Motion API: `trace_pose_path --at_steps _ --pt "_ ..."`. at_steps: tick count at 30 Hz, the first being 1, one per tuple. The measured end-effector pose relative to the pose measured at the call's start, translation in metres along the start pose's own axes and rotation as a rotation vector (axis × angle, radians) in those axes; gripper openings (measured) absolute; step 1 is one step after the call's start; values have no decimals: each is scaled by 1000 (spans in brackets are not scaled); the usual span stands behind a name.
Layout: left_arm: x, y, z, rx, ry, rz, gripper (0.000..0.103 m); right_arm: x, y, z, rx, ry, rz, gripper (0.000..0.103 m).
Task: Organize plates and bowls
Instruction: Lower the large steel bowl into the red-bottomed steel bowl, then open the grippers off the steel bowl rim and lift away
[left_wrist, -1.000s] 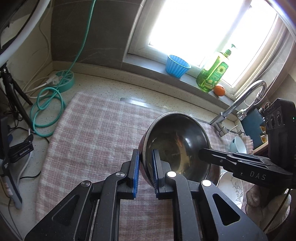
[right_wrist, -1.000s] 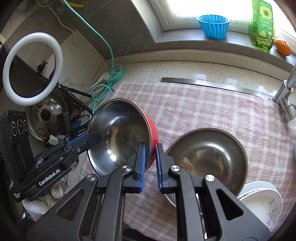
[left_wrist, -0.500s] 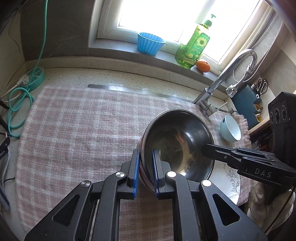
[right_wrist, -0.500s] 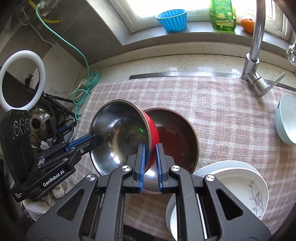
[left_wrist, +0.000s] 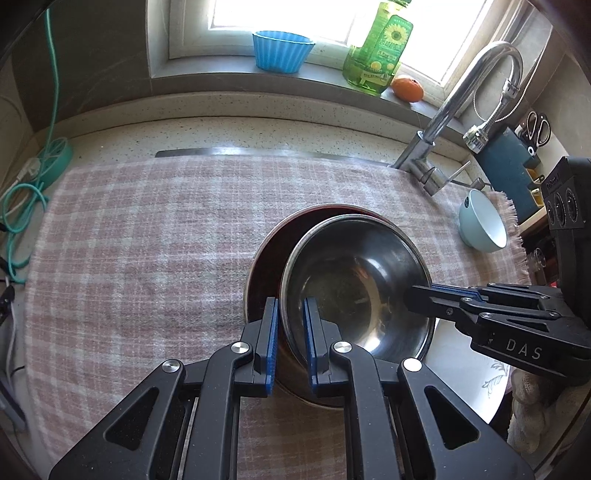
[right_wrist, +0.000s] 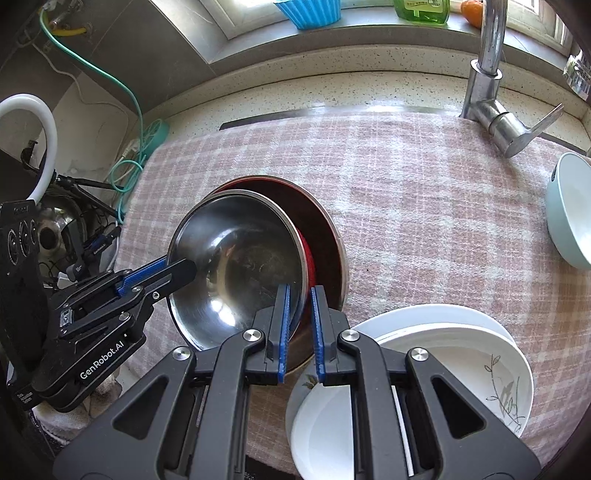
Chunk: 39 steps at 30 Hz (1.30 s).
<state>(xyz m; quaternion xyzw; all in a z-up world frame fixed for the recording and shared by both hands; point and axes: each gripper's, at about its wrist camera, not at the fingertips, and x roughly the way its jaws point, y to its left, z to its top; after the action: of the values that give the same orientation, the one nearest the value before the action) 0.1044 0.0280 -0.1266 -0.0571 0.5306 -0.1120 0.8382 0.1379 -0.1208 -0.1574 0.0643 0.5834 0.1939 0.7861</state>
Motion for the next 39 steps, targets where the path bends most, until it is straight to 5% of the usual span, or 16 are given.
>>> trace_pose_path --at_steps 22,33,39 --pt "9 1 2 -20 16 41 12 6 4 5 -44 18 -4 14" --pt "-2 -1 4 -33 -14 53 12 -19 2 2 -58 -42 23 41" --pt "-11 -8 8 -42 -37 39 12 -42 -6 -3 -56 -93 46 42"
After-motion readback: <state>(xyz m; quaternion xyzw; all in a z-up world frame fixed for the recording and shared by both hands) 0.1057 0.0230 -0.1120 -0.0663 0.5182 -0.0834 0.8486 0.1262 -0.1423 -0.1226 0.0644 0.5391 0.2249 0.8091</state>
